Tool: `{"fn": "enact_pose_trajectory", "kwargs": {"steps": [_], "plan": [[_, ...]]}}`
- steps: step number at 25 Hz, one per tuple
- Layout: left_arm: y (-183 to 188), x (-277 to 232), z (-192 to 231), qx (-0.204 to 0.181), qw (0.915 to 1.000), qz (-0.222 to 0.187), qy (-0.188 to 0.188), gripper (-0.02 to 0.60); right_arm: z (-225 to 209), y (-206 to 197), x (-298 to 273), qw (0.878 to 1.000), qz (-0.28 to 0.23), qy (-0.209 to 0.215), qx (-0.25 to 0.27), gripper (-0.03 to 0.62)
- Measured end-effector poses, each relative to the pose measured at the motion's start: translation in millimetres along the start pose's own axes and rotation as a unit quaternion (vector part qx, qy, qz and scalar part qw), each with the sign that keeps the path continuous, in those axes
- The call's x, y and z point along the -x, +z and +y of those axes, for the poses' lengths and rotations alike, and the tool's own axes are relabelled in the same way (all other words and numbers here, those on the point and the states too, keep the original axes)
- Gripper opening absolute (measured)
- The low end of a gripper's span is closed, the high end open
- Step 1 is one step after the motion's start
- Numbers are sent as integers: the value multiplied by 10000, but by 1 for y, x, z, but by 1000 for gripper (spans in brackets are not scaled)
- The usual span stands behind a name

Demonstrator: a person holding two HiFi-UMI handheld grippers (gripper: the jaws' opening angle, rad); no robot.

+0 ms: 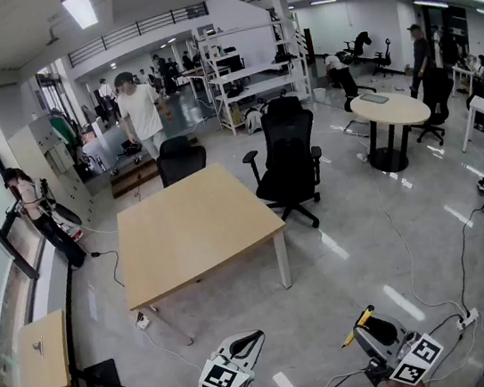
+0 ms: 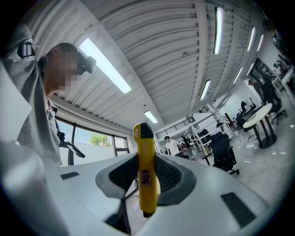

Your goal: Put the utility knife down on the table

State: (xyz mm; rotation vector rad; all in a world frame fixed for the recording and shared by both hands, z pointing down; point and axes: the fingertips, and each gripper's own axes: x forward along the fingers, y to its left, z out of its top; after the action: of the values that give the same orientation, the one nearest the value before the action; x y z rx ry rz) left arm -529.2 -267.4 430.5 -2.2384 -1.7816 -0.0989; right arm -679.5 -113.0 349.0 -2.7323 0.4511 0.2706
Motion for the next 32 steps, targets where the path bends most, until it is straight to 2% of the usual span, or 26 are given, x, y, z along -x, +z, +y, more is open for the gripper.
{"fn": "enact_pose_trajectory", "kwargs": {"steps": [5,14,32], "plan": [[-3,-1,-35,81,10000,30,-5,5,-2,2,36,10000,46,-56,-8,117],[11,-11,-53,-38,9999,-43,-135,6,-1,8,59,9999,-28,-154,-12,117],[-12,15,-54,188,9996,152,121,5,6,-6,48,9997,165,46,-193,117]]}}
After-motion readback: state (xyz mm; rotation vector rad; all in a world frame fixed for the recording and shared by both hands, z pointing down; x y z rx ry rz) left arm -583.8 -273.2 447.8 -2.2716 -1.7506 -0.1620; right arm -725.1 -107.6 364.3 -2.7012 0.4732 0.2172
